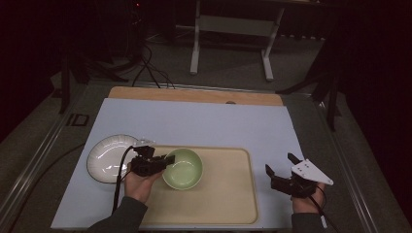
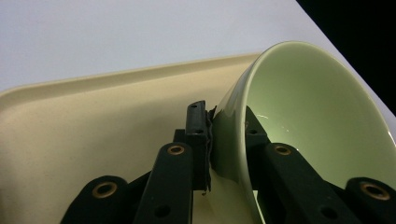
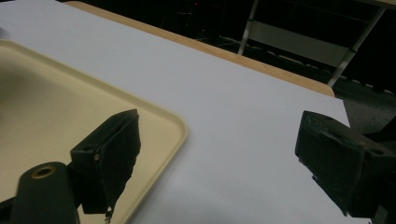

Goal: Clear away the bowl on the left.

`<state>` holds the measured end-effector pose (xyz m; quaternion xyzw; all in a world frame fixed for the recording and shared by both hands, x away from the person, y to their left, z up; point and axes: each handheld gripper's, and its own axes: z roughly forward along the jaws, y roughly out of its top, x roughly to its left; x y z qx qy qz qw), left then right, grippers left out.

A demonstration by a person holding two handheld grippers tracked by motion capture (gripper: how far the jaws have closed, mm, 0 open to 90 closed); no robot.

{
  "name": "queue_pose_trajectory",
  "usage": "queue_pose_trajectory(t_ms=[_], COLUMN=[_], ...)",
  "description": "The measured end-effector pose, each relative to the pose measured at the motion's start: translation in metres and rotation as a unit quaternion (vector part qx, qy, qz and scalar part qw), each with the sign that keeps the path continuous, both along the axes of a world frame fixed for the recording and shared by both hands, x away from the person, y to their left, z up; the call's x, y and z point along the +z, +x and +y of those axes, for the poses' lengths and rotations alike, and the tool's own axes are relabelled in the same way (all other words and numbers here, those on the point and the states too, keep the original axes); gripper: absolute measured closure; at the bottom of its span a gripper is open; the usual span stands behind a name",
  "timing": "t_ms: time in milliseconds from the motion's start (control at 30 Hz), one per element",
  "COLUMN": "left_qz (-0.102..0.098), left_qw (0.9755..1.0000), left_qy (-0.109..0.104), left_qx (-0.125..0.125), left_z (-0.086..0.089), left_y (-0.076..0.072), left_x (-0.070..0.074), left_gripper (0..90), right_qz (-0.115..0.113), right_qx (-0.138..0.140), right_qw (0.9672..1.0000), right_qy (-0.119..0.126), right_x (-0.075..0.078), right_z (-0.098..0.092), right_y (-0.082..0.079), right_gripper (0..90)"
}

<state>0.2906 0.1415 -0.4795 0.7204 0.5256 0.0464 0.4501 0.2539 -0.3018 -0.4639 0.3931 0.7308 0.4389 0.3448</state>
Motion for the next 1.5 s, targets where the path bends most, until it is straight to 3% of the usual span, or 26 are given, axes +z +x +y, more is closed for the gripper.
queue_pose_trajectory(t_ms=[1167, 1300, 1500], left_qz=[0.03, 0.033, 0.027], left_qw=[0.9992, 0.9993, 0.9994], left_qy=[0.021, 0.015, 0.023], left_qx=[-0.019, -0.012, -0.008], left_z=[-0.024, -0.026, -0.027], left_y=[0.003, 0.004, 0.005], left_x=[-0.026, -0.03, -0.032], left_gripper=[79.8, 79.7, 80.5], right_qz=[0.001, 0.001, 0.001], right_qx=[0.001, 0.001, 0.0], right_qw=[1.0, 1.0, 1.0], right_qy=[-0.001, -0.001, 0.0], right_x=[0.0, 0.0, 0.0], right_z=[0.0, 0.0, 0.0], right_y=[0.0, 0.0, 0.0], right_gripper=[13.6, 13.7, 13.6])
